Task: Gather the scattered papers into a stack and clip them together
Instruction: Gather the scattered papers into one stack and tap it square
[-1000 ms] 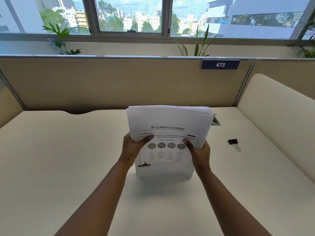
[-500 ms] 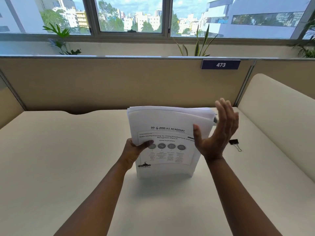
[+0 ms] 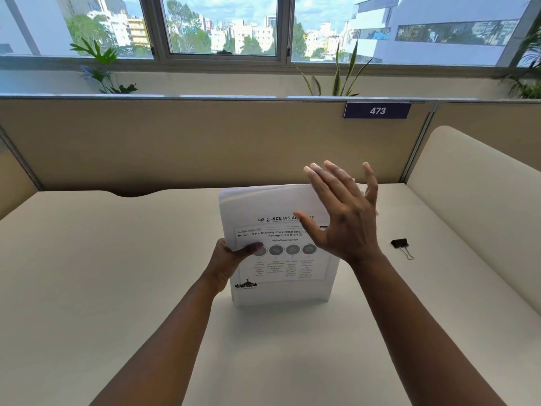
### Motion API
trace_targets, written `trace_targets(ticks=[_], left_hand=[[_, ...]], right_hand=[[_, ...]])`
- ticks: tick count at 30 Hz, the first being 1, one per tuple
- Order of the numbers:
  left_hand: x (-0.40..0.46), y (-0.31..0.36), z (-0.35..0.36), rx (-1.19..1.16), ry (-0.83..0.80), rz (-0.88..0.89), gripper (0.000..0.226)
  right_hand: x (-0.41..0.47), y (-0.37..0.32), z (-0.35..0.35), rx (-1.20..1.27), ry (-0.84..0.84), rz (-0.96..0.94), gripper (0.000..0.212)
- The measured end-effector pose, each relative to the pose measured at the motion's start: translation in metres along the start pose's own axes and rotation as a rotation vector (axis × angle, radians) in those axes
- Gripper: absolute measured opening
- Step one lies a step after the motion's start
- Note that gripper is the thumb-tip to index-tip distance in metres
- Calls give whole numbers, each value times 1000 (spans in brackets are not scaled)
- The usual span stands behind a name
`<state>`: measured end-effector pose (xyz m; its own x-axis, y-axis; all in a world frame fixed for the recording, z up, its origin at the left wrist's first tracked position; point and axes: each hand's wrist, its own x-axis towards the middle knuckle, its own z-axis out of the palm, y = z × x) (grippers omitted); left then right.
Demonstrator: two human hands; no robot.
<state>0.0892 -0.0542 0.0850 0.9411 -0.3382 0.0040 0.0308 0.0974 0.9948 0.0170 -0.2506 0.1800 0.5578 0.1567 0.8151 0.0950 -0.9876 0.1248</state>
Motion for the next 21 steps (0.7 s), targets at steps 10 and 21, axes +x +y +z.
trace_targets(ticks=[10, 21], left_hand=[[-3, 4, 0, 12, -44, 22, 36], [-2, 3, -1, 35, -57, 8, 24]], right_hand=[[24, -52, 11, 162, -217, -178, 68], [30, -69, 12, 232, -286, -209, 70]])
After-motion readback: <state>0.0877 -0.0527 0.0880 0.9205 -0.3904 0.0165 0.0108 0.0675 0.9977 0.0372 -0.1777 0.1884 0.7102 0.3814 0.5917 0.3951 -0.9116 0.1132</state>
